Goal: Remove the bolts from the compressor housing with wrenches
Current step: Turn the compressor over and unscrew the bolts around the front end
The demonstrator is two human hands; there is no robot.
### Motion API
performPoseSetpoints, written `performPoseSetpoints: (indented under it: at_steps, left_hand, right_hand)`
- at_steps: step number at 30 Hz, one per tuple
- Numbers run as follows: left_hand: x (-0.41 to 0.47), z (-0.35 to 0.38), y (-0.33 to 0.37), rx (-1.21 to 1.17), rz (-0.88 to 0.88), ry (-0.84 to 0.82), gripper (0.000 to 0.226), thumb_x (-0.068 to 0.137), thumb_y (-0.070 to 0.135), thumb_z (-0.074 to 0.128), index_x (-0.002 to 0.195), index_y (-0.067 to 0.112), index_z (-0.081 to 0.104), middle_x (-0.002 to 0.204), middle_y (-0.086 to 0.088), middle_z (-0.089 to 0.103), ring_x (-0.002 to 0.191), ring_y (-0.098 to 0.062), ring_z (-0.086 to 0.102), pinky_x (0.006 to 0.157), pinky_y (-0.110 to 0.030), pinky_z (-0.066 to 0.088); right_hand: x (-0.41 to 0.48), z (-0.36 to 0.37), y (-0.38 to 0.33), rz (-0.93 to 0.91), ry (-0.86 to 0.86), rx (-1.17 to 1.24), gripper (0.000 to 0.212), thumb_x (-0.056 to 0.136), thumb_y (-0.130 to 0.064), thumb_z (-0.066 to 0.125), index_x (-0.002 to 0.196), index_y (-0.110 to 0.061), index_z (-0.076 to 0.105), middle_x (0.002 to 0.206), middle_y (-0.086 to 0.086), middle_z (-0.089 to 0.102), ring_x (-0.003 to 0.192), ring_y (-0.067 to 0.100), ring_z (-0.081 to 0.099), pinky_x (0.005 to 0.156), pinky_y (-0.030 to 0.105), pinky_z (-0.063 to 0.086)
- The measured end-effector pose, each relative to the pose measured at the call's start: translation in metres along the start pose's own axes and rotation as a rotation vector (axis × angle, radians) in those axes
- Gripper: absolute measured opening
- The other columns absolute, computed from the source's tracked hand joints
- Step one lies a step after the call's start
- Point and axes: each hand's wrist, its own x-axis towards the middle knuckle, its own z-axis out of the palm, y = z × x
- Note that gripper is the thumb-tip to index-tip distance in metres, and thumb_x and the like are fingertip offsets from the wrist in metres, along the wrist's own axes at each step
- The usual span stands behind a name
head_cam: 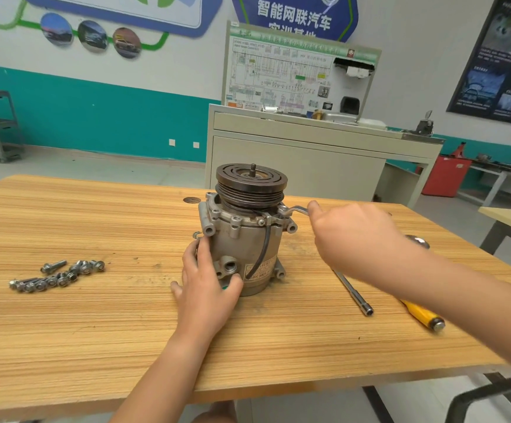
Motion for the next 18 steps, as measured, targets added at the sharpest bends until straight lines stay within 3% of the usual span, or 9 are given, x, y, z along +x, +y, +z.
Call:
performPoseSetpoints:
  at_steps: [3,6,8,13,16,18]
  left_hand:
    - [0.0,0.001,-0.001,-0.006,-0.001,-0.006,0.083,0.085,0.031,0.06,0.149,0.023,0.009,0.152,0.004,0.01,0.135,-0.019,0.029,0.108,-0.054,0.015]
    - [0.001,0.001,-0.001,-0.002,-0.006,0.002,0.082,0.084,0.031,0.061,0.149,0.022,0.011,0.152,0.004,0.011,0.134,-0.02,0.031,0.108,-0.056,0.015]
    - [0.0,0.001,-0.001,0.006,-0.008,0.005,0.082,0.084,0.031,0.061,0.148,0.022,0.011,0.152,0.004,0.011,0.134,-0.02,0.031,0.109,-0.056,0.015]
    - [0.0,-0.001,-0.001,-0.018,0.015,0.009,0.082,0.083,0.031,0.062,0.148,0.022,0.013,0.152,0.006,0.009,0.137,-0.019,0.026,0.111,-0.055,0.017]
    - [-0.004,-0.01,0.009,-0.29,0.083,0.148,0.069,0.077,0.029,0.06,0.14,0.018,0.034,0.148,0.01,0.016,0.138,-0.015,0.023,0.113,-0.051,0.023]
    - [-0.003,-0.022,0.025,-0.455,0.254,0.271,0.049,0.075,0.029,0.056,0.123,0.021,0.05,0.141,0.01,0.027,0.136,-0.008,0.025,0.113,-0.046,0.025]
  right_hand:
    - [0.021,0.004,0.027,-0.048,-0.001,-0.119,0.032,0.089,-0.005,0.037,0.116,-0.013,0.052,0.063,-0.001,0.044,0.057,0.018,0.046,0.045,0.025,0.025]
    - [0.056,0.016,0.035,-0.093,-0.018,-0.159,0.021,0.09,-0.002,0.04,0.101,-0.01,0.057,0.07,0.001,0.053,0.069,0.023,0.054,0.055,0.028,0.035]
    - [0.08,0.031,0.025,-0.099,0.004,-0.037,0.022,0.09,-0.001,0.04,0.102,-0.008,0.057,0.089,0.008,0.063,0.085,0.028,0.06,0.063,0.031,0.037]
    - [0.092,0.073,0.013,0.028,0.201,0.436,0.027,0.097,-0.014,0.039,0.117,-0.01,0.055,0.1,0.012,0.066,0.09,0.031,0.06,0.069,0.036,0.049]
    - [0.067,0.092,0.017,0.269,0.409,0.962,0.024,0.097,-0.019,0.042,0.108,-0.008,0.06,0.085,0.008,0.066,0.074,0.024,0.06,0.069,0.037,0.049]
    - [0.051,0.097,0.013,0.464,0.493,1.382,0.019,0.097,-0.02,0.042,0.092,-0.013,0.059,0.072,0.0,0.062,0.069,0.017,0.061,0.069,0.037,0.049]
